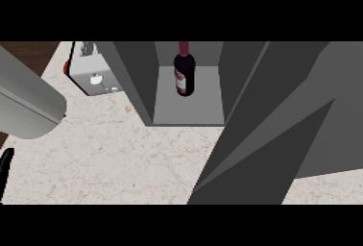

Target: Pick up the wine, place it into the cabinet and close the cabinet

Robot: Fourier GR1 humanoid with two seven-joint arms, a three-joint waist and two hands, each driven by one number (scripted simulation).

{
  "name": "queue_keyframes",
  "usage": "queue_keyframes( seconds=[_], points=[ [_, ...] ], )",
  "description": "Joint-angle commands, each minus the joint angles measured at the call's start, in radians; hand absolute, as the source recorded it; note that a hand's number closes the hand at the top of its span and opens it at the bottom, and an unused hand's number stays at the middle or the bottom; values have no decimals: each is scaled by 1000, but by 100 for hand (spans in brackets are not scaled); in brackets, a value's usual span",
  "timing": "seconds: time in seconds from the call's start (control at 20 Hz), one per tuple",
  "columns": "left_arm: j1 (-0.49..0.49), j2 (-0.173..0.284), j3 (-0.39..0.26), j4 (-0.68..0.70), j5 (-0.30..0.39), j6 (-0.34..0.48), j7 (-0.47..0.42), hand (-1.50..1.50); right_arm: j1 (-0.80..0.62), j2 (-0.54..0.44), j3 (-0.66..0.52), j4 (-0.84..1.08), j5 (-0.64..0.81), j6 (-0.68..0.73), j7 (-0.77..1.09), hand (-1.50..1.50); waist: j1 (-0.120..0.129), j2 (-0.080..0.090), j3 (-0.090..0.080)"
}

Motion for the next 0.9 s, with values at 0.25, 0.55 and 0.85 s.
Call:
queue_keyframes(
  seconds=[0.25,0.55,0.85],
  points=[
    [32,26,66,1,40,-89,35,-150,-198,23,272,49,188,-228,-18,150,9,-2,-1],
    [-5,12,116,22,95,-139,77,-150,-380,20,196,92,189,-346,30,150,14,6,-1],
    [-57,-15,82,-34,81,-67,131,-150,-571,17,124,183,92,-415,65,150,20,11,0]
  ],
)
